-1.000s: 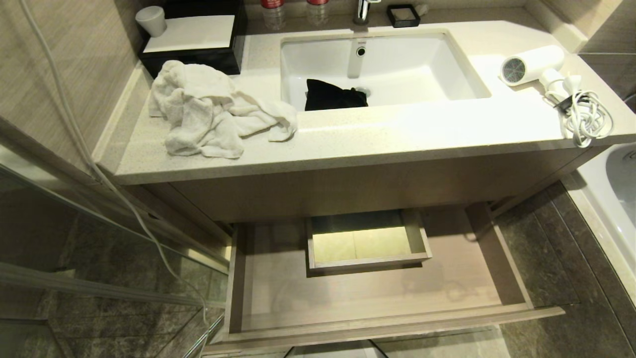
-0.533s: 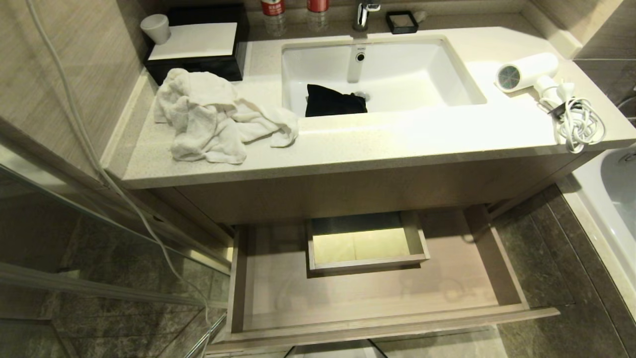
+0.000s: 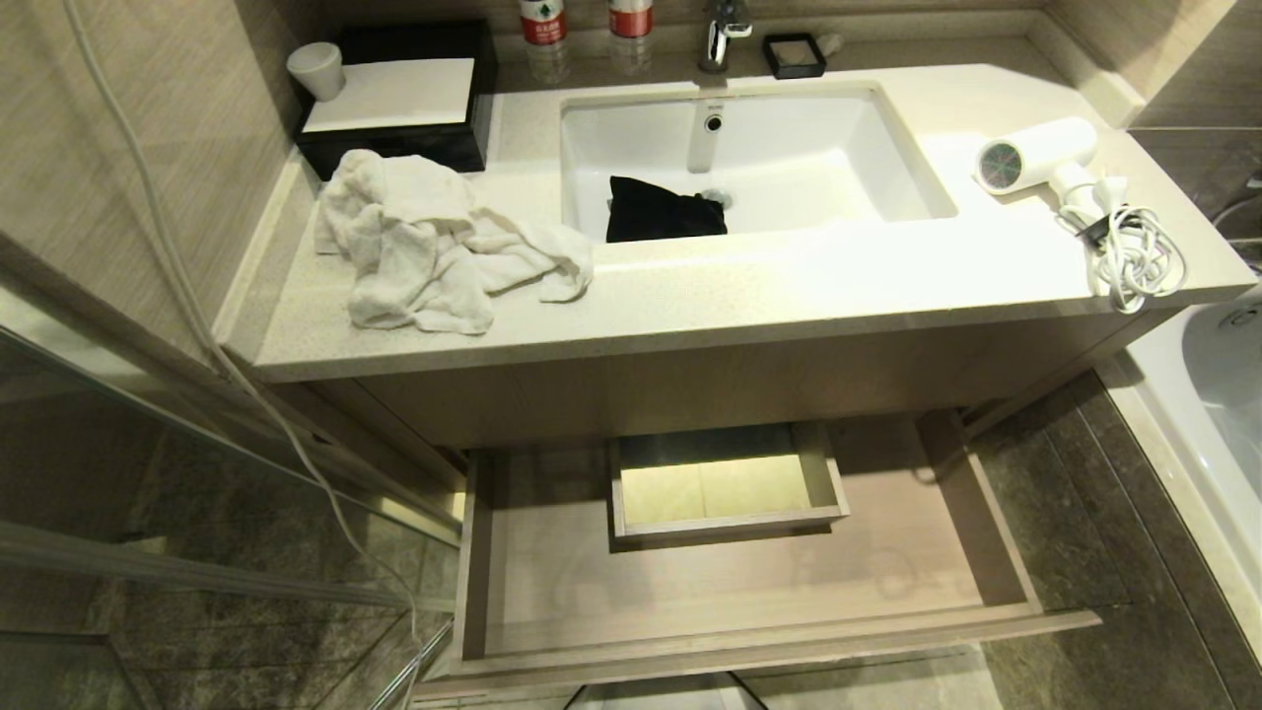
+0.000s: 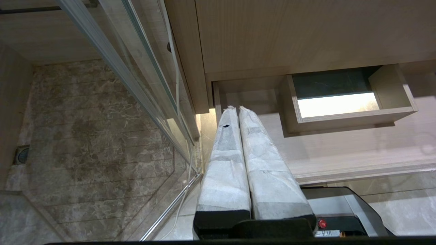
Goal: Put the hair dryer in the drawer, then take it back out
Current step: Pick up the hairdryer
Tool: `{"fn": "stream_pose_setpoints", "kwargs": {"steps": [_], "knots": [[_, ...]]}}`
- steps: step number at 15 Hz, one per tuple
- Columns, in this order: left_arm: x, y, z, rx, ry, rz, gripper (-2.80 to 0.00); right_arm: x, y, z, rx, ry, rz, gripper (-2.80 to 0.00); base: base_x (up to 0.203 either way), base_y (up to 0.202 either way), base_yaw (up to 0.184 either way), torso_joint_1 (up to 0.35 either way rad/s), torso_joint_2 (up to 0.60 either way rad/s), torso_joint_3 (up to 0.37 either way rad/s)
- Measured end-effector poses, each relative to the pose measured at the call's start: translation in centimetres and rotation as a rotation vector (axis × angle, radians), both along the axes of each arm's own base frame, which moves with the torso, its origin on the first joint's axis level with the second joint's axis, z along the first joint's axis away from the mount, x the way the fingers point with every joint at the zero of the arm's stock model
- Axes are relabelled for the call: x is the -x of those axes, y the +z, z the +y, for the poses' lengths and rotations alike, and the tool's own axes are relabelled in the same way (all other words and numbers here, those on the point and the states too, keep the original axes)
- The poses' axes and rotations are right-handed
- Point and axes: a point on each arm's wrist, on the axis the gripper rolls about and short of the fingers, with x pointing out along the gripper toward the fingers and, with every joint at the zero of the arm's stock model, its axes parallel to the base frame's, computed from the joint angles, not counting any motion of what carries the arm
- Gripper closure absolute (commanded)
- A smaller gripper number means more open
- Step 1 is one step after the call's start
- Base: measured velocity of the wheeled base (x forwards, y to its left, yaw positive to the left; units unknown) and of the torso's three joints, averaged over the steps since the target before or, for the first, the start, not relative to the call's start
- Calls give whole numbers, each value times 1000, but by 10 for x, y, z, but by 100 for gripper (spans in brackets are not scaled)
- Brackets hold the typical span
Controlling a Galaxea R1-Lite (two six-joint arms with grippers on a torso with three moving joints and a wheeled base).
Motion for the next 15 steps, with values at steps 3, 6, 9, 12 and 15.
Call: {"fn": "stream_pose_setpoints", "kwargs": {"steps": [3, 6, 9, 12, 15], "knots": [[0, 0, 0, 0, 0, 0, 0, 0, 0, 0, 2, 0, 0, 0, 0, 0, 0, 0, 0, 0], [0, 0, 0, 0, 0, 0, 0, 0, 0, 0, 6, 2, 0, 0, 0, 0, 0, 0, 0, 0], [0, 0, 0, 0, 0, 0, 0, 0, 0, 0, 8, 3, 0, 0, 0, 0, 0, 0, 0, 0], [0, 0, 0, 0, 0, 0, 0, 0, 0, 0, 5, 3, 0, 0, 0, 0, 0, 0, 0, 0], [0, 0, 0, 0, 0, 0, 0, 0, 0, 0, 2, 2, 0, 0, 0, 0, 0, 0, 0, 0]]}}
